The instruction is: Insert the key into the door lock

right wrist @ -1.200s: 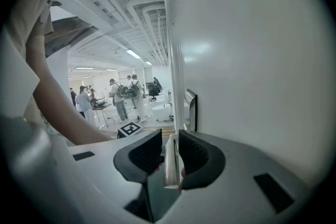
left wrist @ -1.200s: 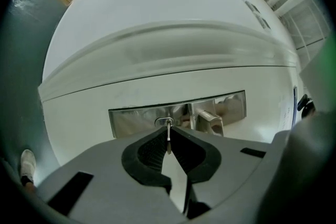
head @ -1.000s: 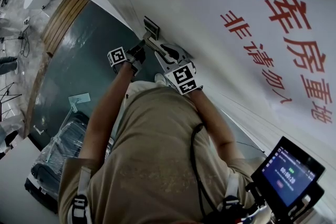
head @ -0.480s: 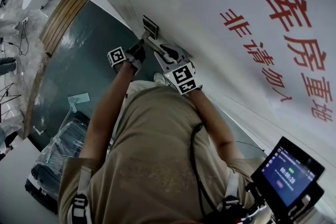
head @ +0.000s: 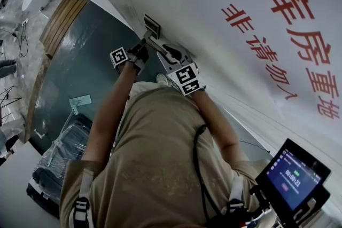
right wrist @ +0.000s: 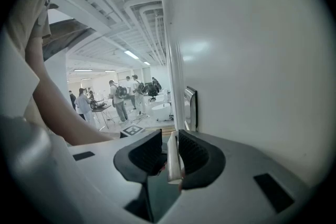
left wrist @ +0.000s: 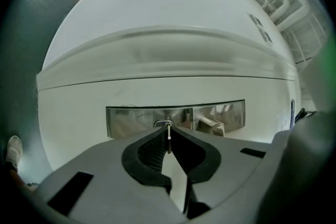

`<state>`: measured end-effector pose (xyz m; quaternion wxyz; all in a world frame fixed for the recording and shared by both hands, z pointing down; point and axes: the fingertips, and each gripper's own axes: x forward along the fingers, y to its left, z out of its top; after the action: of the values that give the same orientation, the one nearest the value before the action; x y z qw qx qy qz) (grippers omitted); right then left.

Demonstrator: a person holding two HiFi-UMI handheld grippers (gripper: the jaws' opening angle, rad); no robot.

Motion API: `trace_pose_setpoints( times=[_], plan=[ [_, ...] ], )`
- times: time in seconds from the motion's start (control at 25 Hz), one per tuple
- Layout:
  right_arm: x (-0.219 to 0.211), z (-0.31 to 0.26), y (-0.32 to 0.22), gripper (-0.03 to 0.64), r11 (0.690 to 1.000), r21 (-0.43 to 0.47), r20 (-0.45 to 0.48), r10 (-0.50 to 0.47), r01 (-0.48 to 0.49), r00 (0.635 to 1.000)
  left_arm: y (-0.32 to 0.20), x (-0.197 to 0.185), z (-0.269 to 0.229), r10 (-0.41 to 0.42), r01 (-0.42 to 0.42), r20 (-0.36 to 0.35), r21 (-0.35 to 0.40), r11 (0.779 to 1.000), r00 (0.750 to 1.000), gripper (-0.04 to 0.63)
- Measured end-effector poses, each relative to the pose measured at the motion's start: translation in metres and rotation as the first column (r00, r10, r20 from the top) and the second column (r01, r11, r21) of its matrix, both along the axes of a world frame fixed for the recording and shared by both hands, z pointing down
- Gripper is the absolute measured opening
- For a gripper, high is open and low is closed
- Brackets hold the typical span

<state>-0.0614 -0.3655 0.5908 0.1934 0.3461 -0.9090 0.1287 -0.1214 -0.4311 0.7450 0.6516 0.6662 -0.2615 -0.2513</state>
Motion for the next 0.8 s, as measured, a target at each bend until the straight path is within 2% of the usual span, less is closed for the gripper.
trace_pose_setpoints(
  times=[0.32, 0.8],
  plan=[
    [0.0035, 0.0023, 0.0029, 0.104, 1.000, -0.005, -0.002, 0.006, -0.006, 1.000, -0.0040, 0.0013, 0.0001, 0.047, -0.047, 0.042, 0.001, 0.999, 0.998, 0.035],
    [0.0040, 0.0044, 0.0058, 0.104, 1.000, -0.007, -0.006, 0.002, -0.002, 1.000, -0.0054, 0.0014, 0.0017, 0.012, -0.012, 0.028, 0.012, 1.000, 1.000, 0.035]
  ],
)
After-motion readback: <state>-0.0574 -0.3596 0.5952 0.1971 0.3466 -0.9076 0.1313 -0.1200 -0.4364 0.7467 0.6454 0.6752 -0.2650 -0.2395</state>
